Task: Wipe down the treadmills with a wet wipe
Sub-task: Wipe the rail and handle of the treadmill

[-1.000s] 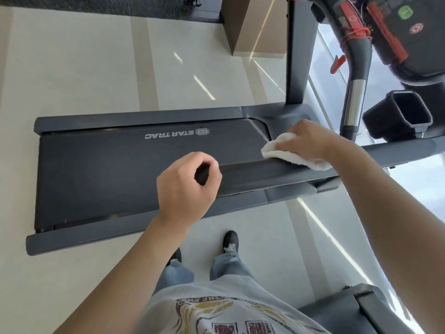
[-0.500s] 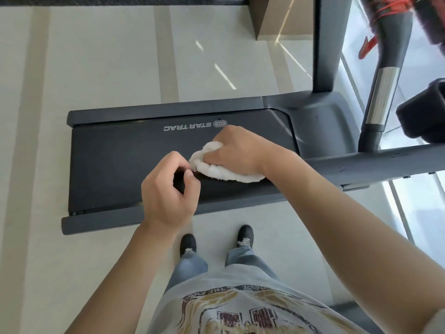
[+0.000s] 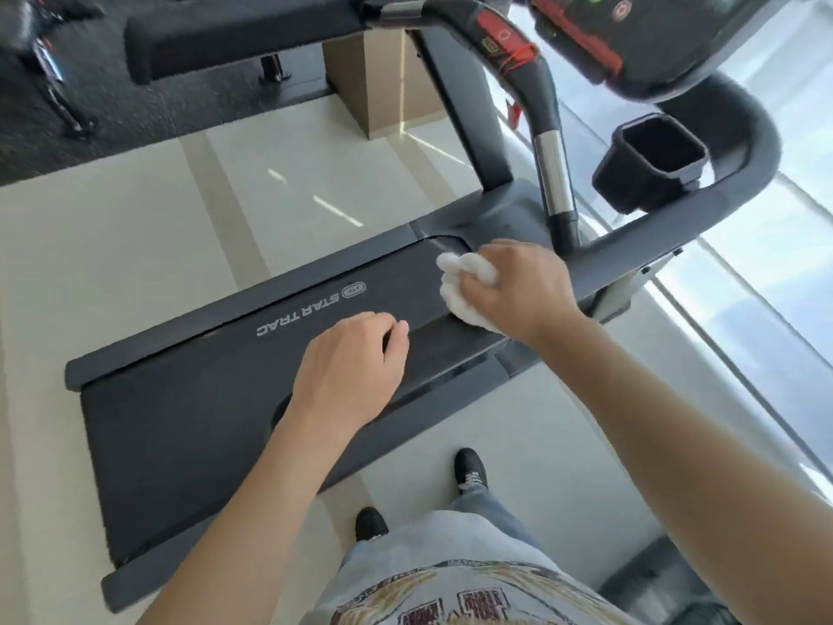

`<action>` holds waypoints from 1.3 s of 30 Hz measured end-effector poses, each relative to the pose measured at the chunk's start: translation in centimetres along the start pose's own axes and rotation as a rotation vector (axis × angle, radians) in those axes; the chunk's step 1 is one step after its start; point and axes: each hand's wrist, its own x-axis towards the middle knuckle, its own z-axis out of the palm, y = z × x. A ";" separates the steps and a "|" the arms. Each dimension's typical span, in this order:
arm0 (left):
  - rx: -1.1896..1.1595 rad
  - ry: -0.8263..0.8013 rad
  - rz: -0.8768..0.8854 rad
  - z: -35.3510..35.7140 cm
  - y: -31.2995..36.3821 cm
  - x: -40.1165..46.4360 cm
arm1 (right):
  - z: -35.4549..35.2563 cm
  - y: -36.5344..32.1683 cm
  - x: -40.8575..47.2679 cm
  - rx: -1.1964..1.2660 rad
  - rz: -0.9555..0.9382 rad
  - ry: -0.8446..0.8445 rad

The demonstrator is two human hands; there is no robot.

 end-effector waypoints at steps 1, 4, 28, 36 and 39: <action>-0.034 0.003 -0.019 -0.1 0.0 0.0 | 1.0 -1.5 -1.0 0.030 -0.047 0.063; -0.186 -0.015 -0.161 -0.9 -0.4 0.2 | 4.2 -6.2 -4.0 0.151 -0.237 0.250; -0.260 -0.144 0.043 1.9 6.2 3.4 | 2.9 4.3 -3.3 0.087 0.043 0.423; -0.212 -0.143 0.135 5.0 10.2 7.2 | -0.3 13.4 0.0 0.080 -0.046 0.448; -0.059 -0.101 0.126 6.2 12.0 8.3 | -3.7 19.9 2.7 0.022 0.134 0.426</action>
